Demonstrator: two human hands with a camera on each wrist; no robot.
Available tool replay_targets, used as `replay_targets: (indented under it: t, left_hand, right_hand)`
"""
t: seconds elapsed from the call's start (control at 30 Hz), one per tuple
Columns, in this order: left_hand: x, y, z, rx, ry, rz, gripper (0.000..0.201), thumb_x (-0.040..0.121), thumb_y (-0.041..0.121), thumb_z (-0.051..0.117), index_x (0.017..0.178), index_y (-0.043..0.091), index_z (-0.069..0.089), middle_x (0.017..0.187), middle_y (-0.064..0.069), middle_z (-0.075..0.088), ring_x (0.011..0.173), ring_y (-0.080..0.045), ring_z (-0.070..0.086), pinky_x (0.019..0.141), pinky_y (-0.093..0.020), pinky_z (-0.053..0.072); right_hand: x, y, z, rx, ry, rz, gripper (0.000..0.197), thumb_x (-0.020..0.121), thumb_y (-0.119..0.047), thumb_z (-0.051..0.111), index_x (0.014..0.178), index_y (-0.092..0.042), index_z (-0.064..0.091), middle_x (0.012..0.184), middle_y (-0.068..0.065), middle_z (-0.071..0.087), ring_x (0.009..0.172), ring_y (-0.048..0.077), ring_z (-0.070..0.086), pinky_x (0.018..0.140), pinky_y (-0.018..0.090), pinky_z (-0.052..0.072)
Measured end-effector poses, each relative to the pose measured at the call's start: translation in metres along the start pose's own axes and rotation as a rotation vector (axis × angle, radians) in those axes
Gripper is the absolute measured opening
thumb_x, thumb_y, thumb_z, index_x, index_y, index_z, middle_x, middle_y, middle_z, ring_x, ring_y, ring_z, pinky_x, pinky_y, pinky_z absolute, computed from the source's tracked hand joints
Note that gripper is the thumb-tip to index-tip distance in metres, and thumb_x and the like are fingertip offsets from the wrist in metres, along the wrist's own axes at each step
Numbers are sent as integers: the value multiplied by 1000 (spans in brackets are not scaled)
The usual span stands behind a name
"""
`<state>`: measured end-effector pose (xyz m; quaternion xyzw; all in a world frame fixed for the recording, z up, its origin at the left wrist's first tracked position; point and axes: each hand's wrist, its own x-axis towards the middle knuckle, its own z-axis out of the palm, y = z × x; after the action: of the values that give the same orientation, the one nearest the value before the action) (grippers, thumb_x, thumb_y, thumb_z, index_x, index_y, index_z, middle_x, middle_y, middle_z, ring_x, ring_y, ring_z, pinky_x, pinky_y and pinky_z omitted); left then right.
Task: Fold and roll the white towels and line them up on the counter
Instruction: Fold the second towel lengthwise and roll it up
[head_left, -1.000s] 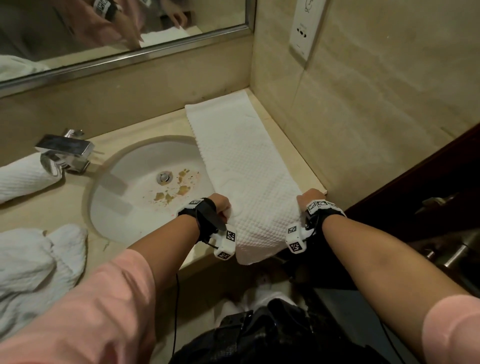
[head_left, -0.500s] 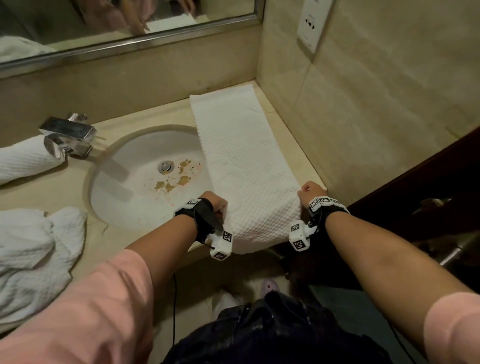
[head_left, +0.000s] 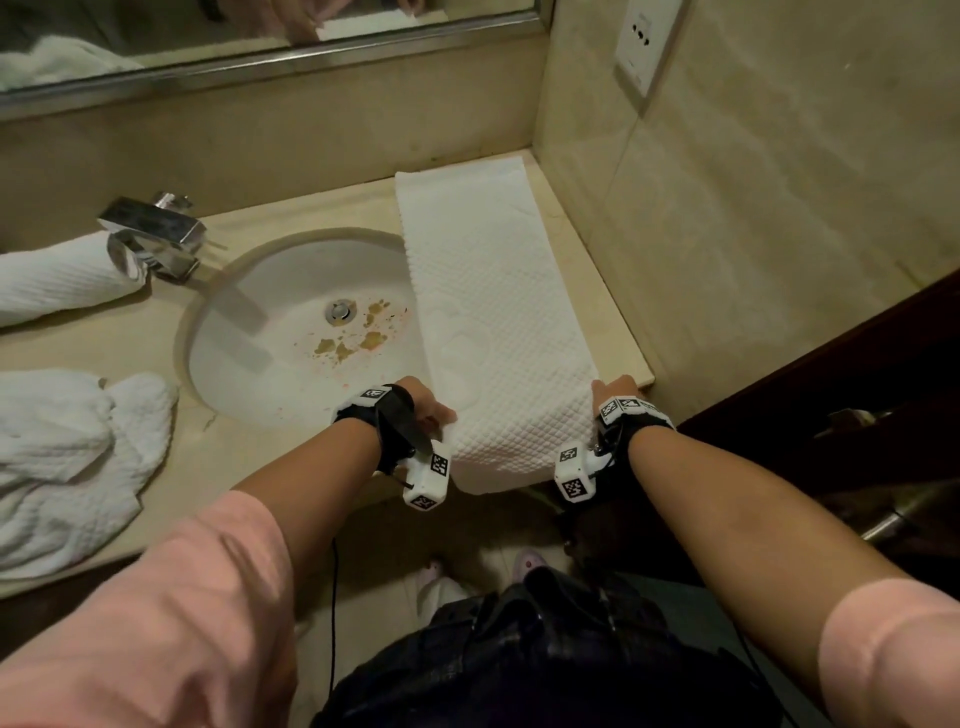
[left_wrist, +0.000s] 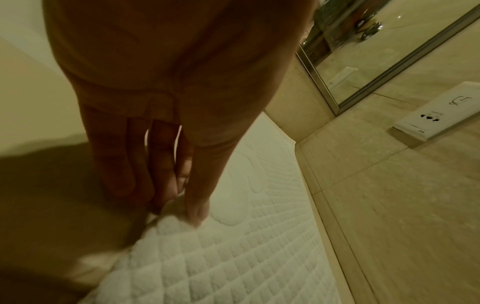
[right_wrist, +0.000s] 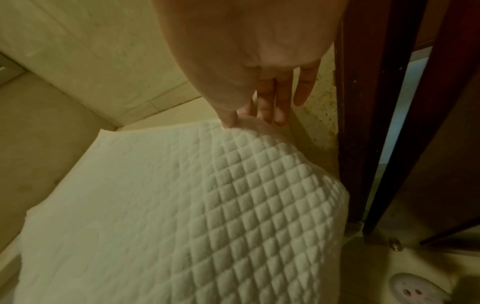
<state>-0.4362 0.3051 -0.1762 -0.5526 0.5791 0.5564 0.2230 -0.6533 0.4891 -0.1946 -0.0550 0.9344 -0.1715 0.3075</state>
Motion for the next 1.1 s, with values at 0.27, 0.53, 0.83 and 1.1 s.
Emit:
replay_targets:
  t: [0.27,0.53,0.83,1.1]
  left_hand:
    - [-7,-25,17,-289,109,101,17,83,16,73,73,5,64,61,-8,59,59,-22,54,68,-30,49]
    - [-15,-57,31,-593,42,192,7,88,-1,61,81,-2,64,82,-17,60,72,-22,56,67,-23,56]
    - [-23,-62,44,-607,171,194,14,83,2,69,96,1,65,83,-11,66,76,-19,64,80,-29,53]
    - [-35,-63,57,-653,188,35,13,89,-4,56,77,1,57,75,-13,58,67,-20,58,51,-21,55]
  right_hand:
    - [-14,23,6,217,-75,24,31,95,-31,47,97,-3,60,97,14,58,86,29,53,74,30,36]
    - [-15,37,16,349,-113,108,15,88,-17,50,87,-3,56,82,8,55,80,27,51,71,33,39]
    - [-16,47,23,606,-24,-4,22,81,-5,55,62,-15,53,64,1,50,66,17,43,55,27,34]
    - [-7,52,31,443,31,-131,14,79,-19,54,66,-18,49,88,8,53,73,22,47,66,32,38]
